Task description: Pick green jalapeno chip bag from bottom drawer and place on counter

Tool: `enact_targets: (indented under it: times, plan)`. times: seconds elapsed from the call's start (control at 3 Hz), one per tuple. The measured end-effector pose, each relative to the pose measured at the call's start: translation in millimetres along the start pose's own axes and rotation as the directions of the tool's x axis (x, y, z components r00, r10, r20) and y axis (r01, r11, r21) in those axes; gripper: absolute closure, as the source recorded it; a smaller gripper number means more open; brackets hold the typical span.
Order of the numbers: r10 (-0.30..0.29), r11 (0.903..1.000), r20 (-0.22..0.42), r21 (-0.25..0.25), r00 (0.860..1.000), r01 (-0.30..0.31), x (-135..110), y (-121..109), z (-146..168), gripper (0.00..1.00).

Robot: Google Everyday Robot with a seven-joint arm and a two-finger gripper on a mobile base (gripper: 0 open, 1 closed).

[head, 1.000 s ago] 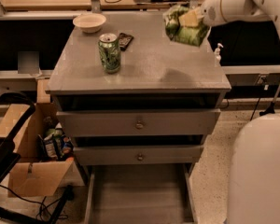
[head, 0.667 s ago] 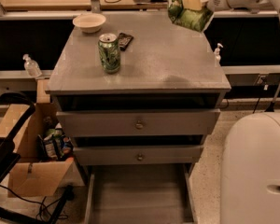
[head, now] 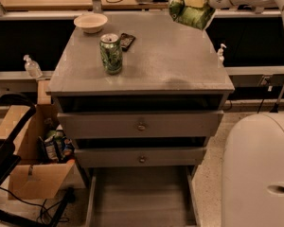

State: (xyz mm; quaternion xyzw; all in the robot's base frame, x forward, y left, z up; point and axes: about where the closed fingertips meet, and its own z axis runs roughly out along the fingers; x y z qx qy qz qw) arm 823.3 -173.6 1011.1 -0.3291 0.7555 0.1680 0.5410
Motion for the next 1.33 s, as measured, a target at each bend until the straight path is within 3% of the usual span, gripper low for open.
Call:
enact_targets:
  times: [0.67,1.0,1.33]
  plan:
    - [0.003,0.9999,-0.004,-0.01,1.0,-0.003,2.7,3.1,7.4,0.11]
    - [0.003,0.9999,-0.005,-0.014,1.0,-0.004,3.6,4.3,10.3,0.0]
    - [0.003,0.9999,-0.006,-0.014,1.0,-0.004,3.7,4.3,10.4,0.0]
